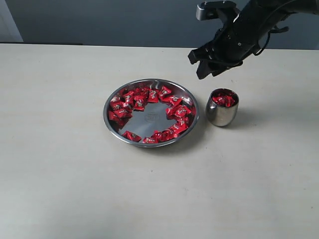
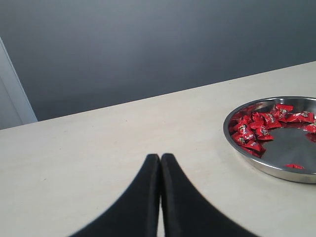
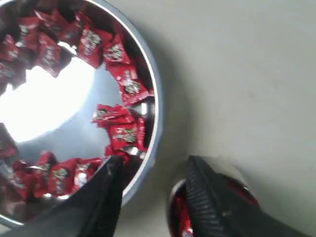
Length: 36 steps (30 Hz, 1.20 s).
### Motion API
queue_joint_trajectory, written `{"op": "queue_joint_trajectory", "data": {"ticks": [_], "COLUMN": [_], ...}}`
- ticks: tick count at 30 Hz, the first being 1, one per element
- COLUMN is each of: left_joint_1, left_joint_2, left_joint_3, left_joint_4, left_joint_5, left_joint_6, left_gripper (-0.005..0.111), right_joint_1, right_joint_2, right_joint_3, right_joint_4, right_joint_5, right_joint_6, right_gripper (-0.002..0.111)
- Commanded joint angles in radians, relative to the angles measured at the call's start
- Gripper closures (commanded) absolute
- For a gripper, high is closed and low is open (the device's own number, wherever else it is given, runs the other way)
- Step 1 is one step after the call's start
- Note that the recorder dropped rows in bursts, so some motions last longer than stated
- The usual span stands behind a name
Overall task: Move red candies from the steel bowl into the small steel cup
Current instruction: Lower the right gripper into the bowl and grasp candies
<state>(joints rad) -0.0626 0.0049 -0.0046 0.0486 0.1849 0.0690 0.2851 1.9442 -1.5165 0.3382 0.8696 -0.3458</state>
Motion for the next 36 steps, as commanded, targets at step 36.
{"op": "queue_joint_trajectory", "data": {"ticks": [36], "left_joint_1": [0.001], "left_joint_2": [-0.005], "left_joint_3": [0.005], "left_joint_4": [-0.002], "left_joint_5": [-0.004], "left_joint_6": [-0.002], "left_gripper": [0.105], "right_joint_1": [0.264], "right_joint_2": [0.274], "right_joint_3": [-0.004], "right_joint_4": [0.267], "right_joint_5": [-0.47], "right_joint_6": [-0.158], "right_gripper": [0.067]}}
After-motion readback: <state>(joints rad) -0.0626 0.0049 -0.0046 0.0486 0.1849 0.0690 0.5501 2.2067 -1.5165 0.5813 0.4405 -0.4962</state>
